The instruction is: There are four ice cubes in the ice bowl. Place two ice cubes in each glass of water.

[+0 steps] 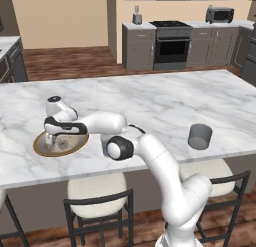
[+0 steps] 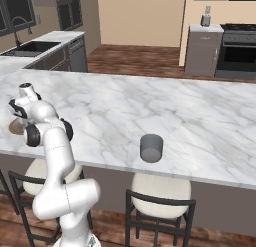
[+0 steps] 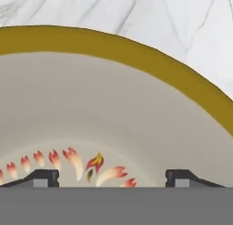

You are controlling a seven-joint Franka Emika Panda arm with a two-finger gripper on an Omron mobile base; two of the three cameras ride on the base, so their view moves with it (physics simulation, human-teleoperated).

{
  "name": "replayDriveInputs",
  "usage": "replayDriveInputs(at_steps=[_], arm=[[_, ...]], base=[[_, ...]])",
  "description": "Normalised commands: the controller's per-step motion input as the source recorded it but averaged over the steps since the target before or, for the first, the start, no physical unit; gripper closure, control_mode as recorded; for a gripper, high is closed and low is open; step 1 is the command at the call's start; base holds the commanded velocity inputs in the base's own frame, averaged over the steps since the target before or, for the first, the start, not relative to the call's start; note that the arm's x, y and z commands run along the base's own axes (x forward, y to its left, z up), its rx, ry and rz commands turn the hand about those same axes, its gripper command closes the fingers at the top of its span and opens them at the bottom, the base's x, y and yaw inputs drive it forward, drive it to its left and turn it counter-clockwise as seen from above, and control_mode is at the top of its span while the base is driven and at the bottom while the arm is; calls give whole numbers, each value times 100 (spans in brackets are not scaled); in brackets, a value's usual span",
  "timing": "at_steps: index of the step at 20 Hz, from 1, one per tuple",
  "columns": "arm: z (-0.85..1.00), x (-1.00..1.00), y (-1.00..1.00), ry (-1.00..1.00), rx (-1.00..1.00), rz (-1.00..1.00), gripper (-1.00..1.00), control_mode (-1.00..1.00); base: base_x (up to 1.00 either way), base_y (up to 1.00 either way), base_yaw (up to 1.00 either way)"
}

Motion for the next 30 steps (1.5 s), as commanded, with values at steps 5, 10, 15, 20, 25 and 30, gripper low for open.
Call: replayDriveInputs(at_steps=[5, 10, 15, 20, 25, 30], arm=[[-46, -21, -1, 0, 0, -15, -100, -100], [-54, -81, -24, 0, 0, -31, -100, -100], [-57, -57, -21, 0, 0, -32, -100, -100], [-69, -2, -10, -4, 0, -24, -100, -100], [-64, -7, -2, -1, 0, -24, 100, -100], [-53, -40, -12, 0, 0, -31, 100, -100]], base=[[0, 0, 0], [0, 0, 0], [0, 0, 0], [0, 0, 0], [0, 0, 0], [0, 0, 0]])
